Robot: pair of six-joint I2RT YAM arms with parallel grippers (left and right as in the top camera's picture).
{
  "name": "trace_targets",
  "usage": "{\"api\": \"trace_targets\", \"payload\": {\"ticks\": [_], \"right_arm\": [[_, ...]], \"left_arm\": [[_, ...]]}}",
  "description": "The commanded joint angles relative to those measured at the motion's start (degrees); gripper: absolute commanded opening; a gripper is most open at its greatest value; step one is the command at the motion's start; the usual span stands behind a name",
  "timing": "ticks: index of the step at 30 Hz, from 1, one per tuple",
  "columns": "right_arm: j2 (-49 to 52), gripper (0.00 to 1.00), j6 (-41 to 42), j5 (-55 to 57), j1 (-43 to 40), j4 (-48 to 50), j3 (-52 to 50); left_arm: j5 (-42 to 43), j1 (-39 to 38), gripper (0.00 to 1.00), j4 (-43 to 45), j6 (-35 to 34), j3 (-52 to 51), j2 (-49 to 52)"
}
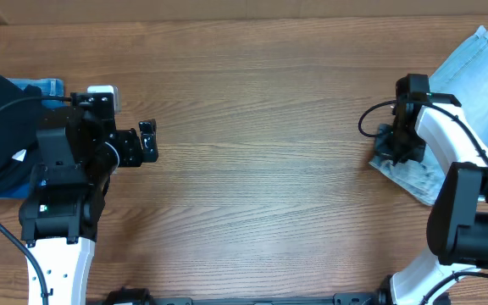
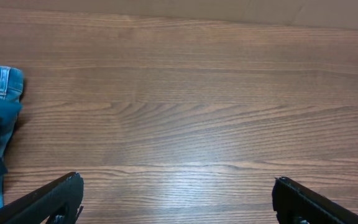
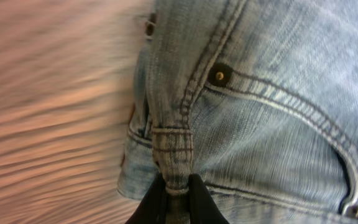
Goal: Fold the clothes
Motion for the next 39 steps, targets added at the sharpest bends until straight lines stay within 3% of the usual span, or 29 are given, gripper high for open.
{"api": "trace_targets", "payload": {"ticks": [1, 4, 8, 9, 10, 11, 12, 14, 18, 20, 26, 28, 32, 35, 39], "right_arm": [[-0.2, 0.04, 0.7, -12.1, 9.1, 0.5, 7.9], [-0.2, 0.04, 6.6, -12.5, 25.0, 6.1, 17.5], [-0.1, 0.07, 10.1, -13.0, 38.6, 13.3, 18.9], [-0.1, 0.30, 10.1, -10.9, 41.6, 15.1, 18.9], [-0.1, 0.34, 10.1, -9.2, 42.6, 15.7, 18.9], [-0.1, 0.48, 10.1, -7.2, 43.0, 15.7, 18.9], [-0.1, 0.71, 9.8, -6.9, 42.7, 15.6, 18.9], [-0.1, 0.84, 7.5, -6.6, 40.3, 14.6, 19.2], [-0.3, 0.90, 7.5, -2.6, 31.8, 7.5, 22.7], [-0.3, 1.00, 7.5, -1.5, 23.4, 0.2, 26.3], [-0.3, 1.00, 7.6, -1.7, 6.4, -12.3, 27.3], [-0.3, 1.00, 7.5, -1.7, 2.5, -14.5, 27.3], [-0.3, 1.00, 7.5, -1.7, 1.0, -15.3, 27.3], [-0.3, 1.00, 7.5, -1.7, 1.0, -15.4, 27.3], [-0.3, 1.00, 7.6, -1.7, 1.0, -15.7, 27.3]], "left_arm": [[0.2, -0.1, 1.00, 0.3, -0.3, 1.5, 0.3], [0.2, -0.1, 1.00, 0.3, -0.4, 1.5, 0.3], [0.2, -0.1, 1.00, 0.3, -0.3, 1.5, 0.3], [0.2, -0.1, 1.00, 0.4, -0.3, 1.5, 0.3], [0.2, -0.1, 1.00, 0.4, -0.3, 1.5, 0.3], [0.2, -0.1, 1.00, 0.3, -0.3, 1.5, 0.3], [0.2, -0.1, 1.00, 0.3, -0.3, 1.5, 0.3], [0.2, -0.1, 1.00, 0.4, -0.3, 1.5, 0.3], [4.8, -0.1, 1.00, 2.6, -0.6, 1.5, 0.6], [8.0, -0.5, 1.00, 5.5, -1.5, 1.5, 2.8], [13.0, -8.3, 1.00, 11.9, -2.3, 1.5, 21.6], [20.4, -8.3, 1.00, 18.9, -5.9, 1.5, 31.4], [27.0, -8.3, 1.00, 28.1, -10.8, 1.5, 42.1], [31.2, -8.4, 1.00, 29.2, -14.7, 1.5, 46.9], [26.2, -8.4, 1.00, 29.0, -14.7, 1.5, 48.3]]}}
